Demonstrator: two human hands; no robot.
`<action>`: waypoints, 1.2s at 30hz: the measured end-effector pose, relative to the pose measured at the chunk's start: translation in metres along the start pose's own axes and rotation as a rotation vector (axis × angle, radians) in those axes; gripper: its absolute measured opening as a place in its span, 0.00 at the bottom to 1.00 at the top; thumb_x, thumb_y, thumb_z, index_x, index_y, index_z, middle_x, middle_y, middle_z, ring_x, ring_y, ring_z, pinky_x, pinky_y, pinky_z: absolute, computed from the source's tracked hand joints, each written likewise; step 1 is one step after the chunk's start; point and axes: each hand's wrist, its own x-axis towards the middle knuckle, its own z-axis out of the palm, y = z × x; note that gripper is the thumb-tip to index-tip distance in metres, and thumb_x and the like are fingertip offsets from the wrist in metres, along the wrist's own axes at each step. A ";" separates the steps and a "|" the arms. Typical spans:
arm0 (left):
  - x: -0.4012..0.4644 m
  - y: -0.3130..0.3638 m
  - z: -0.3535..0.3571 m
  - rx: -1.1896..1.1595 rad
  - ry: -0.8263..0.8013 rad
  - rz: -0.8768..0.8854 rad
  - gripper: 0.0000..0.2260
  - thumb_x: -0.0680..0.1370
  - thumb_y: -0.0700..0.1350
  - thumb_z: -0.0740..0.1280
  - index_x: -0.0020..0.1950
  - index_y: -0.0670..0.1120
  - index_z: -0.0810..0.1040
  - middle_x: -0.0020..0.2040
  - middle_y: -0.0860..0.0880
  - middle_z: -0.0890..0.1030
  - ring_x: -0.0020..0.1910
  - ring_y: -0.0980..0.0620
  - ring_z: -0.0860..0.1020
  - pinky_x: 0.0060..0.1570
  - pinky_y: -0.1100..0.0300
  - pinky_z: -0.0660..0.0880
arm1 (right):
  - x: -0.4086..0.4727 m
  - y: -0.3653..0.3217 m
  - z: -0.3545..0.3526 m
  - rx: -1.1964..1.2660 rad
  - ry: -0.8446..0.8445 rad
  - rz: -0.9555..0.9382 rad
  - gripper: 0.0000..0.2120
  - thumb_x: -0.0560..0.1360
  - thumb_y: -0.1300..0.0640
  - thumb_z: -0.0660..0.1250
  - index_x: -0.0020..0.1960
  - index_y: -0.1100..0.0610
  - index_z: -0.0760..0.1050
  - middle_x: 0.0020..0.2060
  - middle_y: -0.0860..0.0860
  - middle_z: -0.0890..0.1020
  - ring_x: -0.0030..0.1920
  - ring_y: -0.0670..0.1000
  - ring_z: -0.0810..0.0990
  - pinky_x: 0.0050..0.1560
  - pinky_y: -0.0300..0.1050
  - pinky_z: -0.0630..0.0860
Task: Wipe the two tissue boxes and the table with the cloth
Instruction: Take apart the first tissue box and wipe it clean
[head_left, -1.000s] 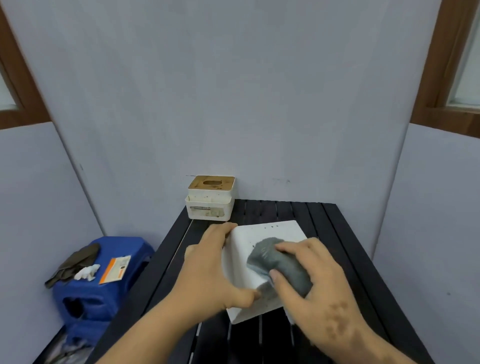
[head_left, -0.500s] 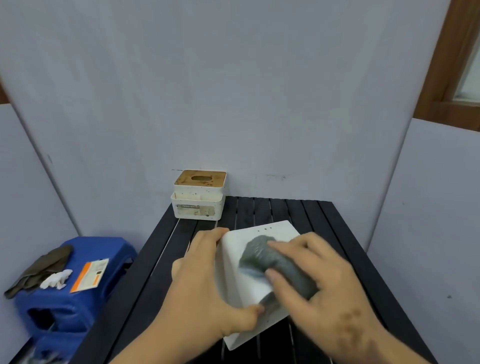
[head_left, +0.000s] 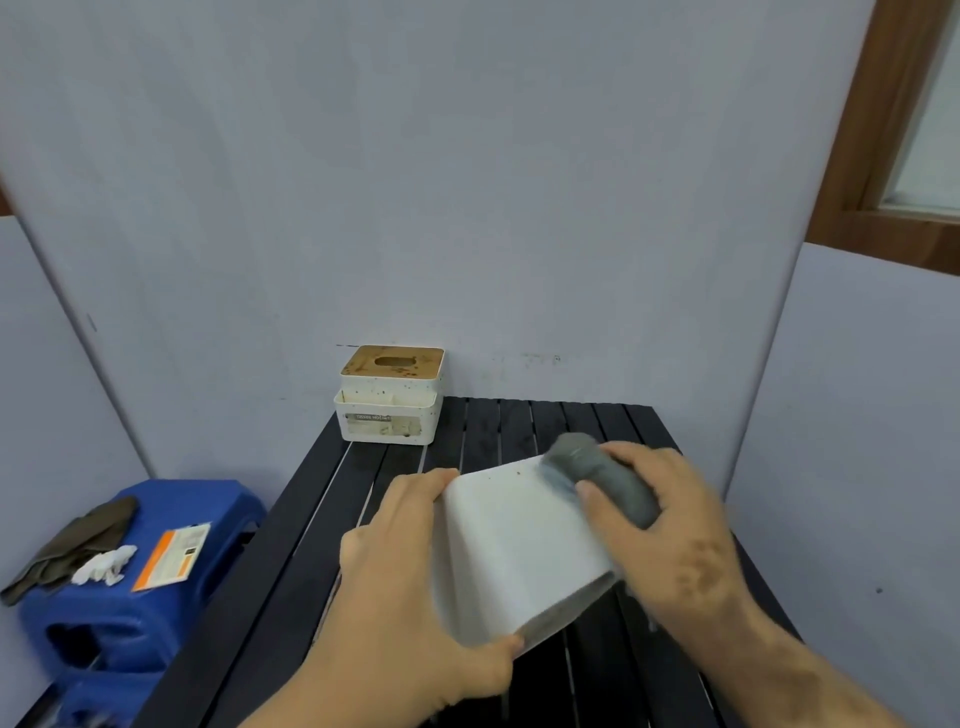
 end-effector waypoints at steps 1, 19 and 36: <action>-0.001 0.002 0.001 0.010 -0.005 -0.007 0.44 0.55 0.59 0.77 0.61 0.75 0.52 0.62 0.74 0.59 0.61 0.63 0.62 0.48 0.72 0.63 | 0.002 0.004 -0.002 -0.017 0.021 0.086 0.14 0.73 0.44 0.71 0.58 0.43 0.78 0.50 0.41 0.76 0.49 0.44 0.78 0.50 0.54 0.82; -0.013 -0.005 0.006 -0.003 0.076 0.095 0.43 0.57 0.54 0.79 0.64 0.71 0.59 0.64 0.67 0.67 0.60 0.68 0.66 0.57 0.58 0.71 | -0.029 -0.042 0.030 -0.135 -0.094 -0.366 0.18 0.72 0.43 0.69 0.60 0.47 0.80 0.48 0.42 0.75 0.48 0.44 0.78 0.49 0.46 0.77; -0.020 -0.011 0.011 0.033 0.096 0.102 0.45 0.54 0.57 0.78 0.63 0.72 0.55 0.63 0.76 0.58 0.60 0.76 0.58 0.55 0.69 0.63 | 0.007 -0.004 0.005 -0.143 0.028 0.036 0.15 0.74 0.46 0.72 0.59 0.45 0.78 0.50 0.46 0.76 0.47 0.47 0.77 0.52 0.50 0.77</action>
